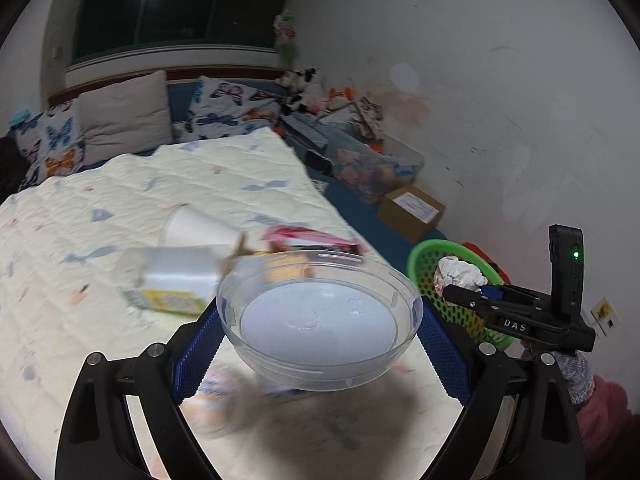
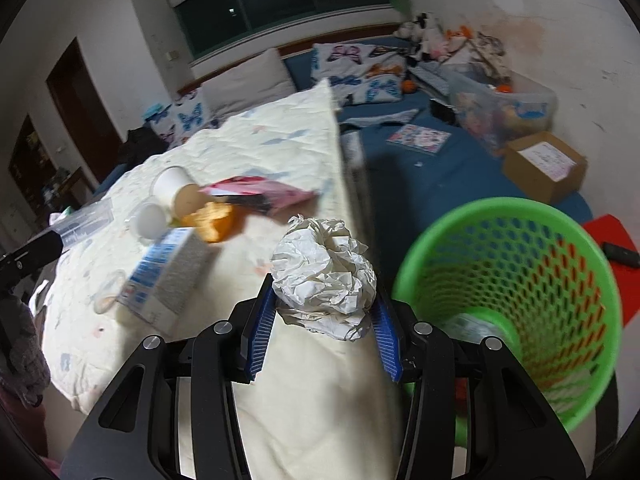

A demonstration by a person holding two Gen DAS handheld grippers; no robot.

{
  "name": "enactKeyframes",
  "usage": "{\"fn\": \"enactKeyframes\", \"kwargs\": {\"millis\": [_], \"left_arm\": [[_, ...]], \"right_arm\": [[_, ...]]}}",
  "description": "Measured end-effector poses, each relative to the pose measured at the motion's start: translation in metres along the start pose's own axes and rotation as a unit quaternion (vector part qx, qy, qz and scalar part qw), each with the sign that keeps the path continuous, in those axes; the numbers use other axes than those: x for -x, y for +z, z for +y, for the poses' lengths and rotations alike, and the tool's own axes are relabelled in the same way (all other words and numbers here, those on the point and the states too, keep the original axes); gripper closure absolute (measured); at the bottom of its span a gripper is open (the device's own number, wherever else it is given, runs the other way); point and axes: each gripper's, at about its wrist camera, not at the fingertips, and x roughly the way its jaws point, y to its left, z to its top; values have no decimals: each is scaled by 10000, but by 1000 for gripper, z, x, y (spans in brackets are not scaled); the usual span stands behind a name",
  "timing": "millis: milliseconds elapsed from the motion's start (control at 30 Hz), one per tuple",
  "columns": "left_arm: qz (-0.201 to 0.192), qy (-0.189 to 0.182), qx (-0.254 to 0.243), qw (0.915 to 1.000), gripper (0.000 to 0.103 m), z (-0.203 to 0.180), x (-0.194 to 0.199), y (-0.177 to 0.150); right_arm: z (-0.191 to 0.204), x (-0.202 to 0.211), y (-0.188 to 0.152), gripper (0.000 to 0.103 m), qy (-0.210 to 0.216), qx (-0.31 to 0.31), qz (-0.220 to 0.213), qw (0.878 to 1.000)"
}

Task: Collect trash
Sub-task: 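Carry the paper ball and clear tub to the wastebasket and release the paper ball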

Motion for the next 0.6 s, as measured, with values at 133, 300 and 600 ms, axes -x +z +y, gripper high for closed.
{"fn": "enactKeyframes", "kwargs": {"millis": [133, 300, 600], "left_arm": [[100, -190, -171, 9996, 14, -25, -22, 8], [270, -437, -357, 9980, 14, -57, -51, 17], [549, -678, -667, 9939, 14, -105, -92, 23]], "right_arm": [[-24, 9, -5, 56, -228, -122, -25, 9997], [-58, 21, -14, 55, -512, -329, -47, 9981], [-106, 39, -28, 48, -838, -730, -92, 9938]]}}
